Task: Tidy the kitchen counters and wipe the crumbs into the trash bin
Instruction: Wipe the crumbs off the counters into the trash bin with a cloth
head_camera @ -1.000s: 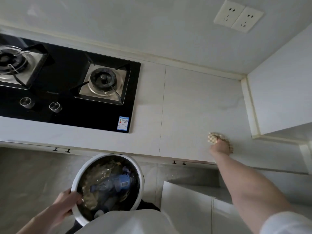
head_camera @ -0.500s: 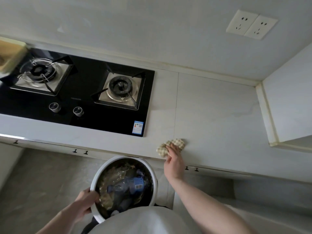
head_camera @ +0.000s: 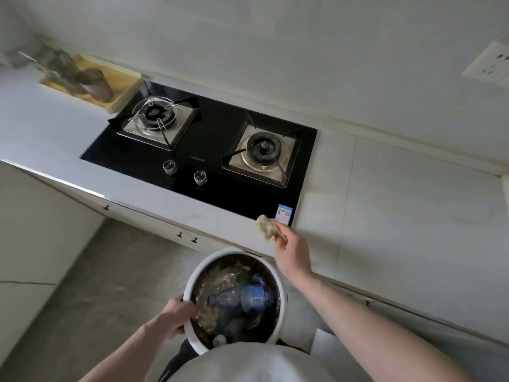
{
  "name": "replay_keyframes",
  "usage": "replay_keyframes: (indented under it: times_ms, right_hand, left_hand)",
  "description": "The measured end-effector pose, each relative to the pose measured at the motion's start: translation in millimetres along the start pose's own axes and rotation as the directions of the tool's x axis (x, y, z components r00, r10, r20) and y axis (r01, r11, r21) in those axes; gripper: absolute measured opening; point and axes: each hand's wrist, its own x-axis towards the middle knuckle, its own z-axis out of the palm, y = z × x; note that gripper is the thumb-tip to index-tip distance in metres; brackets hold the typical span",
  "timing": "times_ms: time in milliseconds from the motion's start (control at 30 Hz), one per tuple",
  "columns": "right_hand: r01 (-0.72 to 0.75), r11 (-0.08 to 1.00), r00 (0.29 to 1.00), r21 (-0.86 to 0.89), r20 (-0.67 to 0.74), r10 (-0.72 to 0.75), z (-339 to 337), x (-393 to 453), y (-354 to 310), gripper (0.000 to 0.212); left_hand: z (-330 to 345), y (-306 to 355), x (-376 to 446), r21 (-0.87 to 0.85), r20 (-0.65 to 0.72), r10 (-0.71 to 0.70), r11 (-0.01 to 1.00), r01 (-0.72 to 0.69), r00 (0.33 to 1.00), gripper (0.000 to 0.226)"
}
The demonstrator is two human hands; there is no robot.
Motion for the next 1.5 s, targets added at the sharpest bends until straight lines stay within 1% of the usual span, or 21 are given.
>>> replay_keyframes:
  times_ms: [67,100,133,200,267,333,400,467,500,533,600,667,733,867,1000,1233,1400,1500]
  right_hand:
    - [-0.027,0.999,0.992,-0.035,-0.126,0.022,-11,27,-4,0.042]
    - [-0.038,0.996,0.986,-0.082,-0.162,0.024,-15,39,-2,0.042]
    - [-0.049,0.987,0.986,-0.15,-0.168,0.024,-19,48,4,0.042]
    - [-0.076,0.95,0.994,-0.302,-0.095,0.05,-15,60,20,0.043]
    - [-0.128,0.909,0.992,-0.396,-0.038,0.124,0,61,33,0.044]
    - [-0.194,0.893,0.981,-0.405,-0.084,0.175,25,56,34,0.044]
    - [-0.271,0.886,0.959,-0.377,-0.185,0.215,52,52,25,0.044]
    - [-0.295,0.876,0.947,-0.382,-0.242,0.213,73,49,13,0.045]
    - [-0.291,0.867,0.948,-0.405,-0.245,0.203,81,48,8,0.046]
    - [-0.276,0.856,0.955,-0.437,-0.225,0.193,89,46,2,0.046]
    - [-0.188,0.832,0.982,-0.523,-0.113,0.151,110,44,-14,0.049]
    - [-0.112,0.802,0.992,-0.587,-0.017,0.126,136,45,-35,0.052]
    - [-0.093,0.794,0.992,-0.6,0.009,0.123,164,49,-59,0.053]
    - [0.0,0.804,0.994,-0.594,0.089,0.066,222,65,-105,0.055]
    - [0.064,0.856,0.988,-0.514,0.151,0.017,278,88,-149,0.055]
    - [0.254,0.862,0.936,-0.439,0.335,-0.105,366,138,-229,0.056]
    - [0.267,0.861,0.921,-0.432,0.376,-0.097,414,188,-280,0.052]
    - [0.185,0.873,0.937,-0.451,0.348,-0.019,437,219,-305,0.05]
  left_hand:
    - [-15,-6,5,-0.034,-0.009,-0.012,0.999,0.011,1.0,0.031]
    - [-23,-8,8,-0.048,-0.015,-0.013,0.999,0.012,1.0,0.031]
    - [-29,-10,10,-0.059,-0.02,-0.012,0.998,0.011,1.0,0.03]
    - [-45,-12,12,-0.084,-0.036,-0.01,0.996,0.007,0.999,0.028]
    - [-63,-14,17,-0.111,-0.06,-0.007,0.994,0.0,0.998,0.03]
    - [-84,-15,21,-0.14,-0.071,-0.013,0.99,0.003,0.997,0.032]
    - [-109,-18,29,-0.15,-0.081,-0.01,0.989,-0.002,0.997,0.035]
    - [-134,-19,34,-0.173,-0.072,-0.013,0.985,0.001,0.997,0.036]
    - [-145,-19,36,-0.182,-0.072,-0.01,0.983,-0.003,0.997,0.035]
    - [-157,-19,38,-0.186,-0.072,-0.002,0.982,-0.012,0.997,0.034]
    - [-180,-19,43,-0.203,-0.082,0.011,0.979,-0.028,0.997,0.031]
    - [-202,-19,48,-0.208,-0.092,0.022,0.977,-0.041,0.995,0.028]
    - [-222,-22,54,-0.218,-0.107,0.022,0.975,-0.045,0.994,0.028]
    - [-261,-33,68,-0.271,-0.129,0.0,0.962,-0.036,0.992,0.03]
    - [-297,-42,89,-0.333,-0.145,-0.058,0.943,0.006,0.988,0.032]
    - [-362,-35,129,-0.408,-0.199,-0.159,0.91,0.065,0.967,0.031]
    - [-415,-26,152,-0.475,-0.222,-0.192,0.878,0.066,0.956,0.031]
    - [-442,-25,166,-0.503,-0.232,-0.206,0.862,0.064,0.951,0.029]
